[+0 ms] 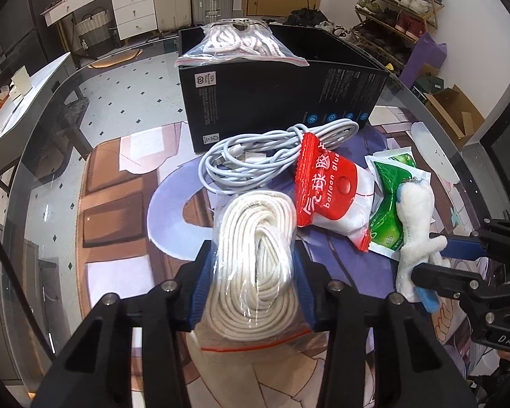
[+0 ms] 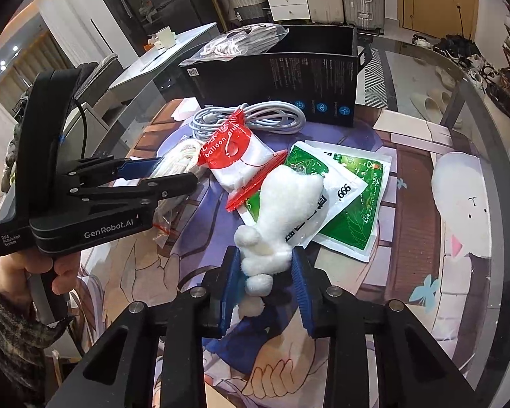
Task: Organize soft objects
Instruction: 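Grasp the white plush toy with the right gripper while the left gripper grasps the coiled rope bag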
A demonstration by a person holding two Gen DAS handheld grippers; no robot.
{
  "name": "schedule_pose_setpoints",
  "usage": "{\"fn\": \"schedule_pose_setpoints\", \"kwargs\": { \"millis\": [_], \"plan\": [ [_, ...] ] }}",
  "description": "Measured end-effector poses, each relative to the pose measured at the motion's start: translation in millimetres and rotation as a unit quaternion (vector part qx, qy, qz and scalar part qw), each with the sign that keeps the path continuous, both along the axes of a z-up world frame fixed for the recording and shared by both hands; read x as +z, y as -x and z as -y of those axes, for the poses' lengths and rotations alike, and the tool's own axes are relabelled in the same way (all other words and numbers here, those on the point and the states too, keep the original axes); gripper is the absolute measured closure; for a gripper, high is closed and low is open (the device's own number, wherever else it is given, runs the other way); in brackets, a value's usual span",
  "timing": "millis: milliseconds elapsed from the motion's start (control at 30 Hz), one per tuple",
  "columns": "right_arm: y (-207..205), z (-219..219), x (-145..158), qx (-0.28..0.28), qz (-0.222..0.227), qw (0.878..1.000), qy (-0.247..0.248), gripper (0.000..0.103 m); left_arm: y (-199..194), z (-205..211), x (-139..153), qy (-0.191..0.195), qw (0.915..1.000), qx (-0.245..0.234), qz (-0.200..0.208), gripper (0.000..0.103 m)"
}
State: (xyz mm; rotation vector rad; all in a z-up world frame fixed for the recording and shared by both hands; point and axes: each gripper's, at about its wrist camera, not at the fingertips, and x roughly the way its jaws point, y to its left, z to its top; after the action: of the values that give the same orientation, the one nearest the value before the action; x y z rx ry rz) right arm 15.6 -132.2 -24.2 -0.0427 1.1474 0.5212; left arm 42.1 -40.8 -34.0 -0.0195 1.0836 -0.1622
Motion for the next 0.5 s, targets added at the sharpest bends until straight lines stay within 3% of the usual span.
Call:
{"fn": "schedule_pose_setpoints", "kwargs": {
  "millis": [500],
  "plan": [
    [-8.6,-6.2,-7.2,0.002,-0.02,1.0,-0.006,0.072,10.6,-0.4,0.2,-0.01,0.9999,-0.001,0.001,0.068]
  ]
}}
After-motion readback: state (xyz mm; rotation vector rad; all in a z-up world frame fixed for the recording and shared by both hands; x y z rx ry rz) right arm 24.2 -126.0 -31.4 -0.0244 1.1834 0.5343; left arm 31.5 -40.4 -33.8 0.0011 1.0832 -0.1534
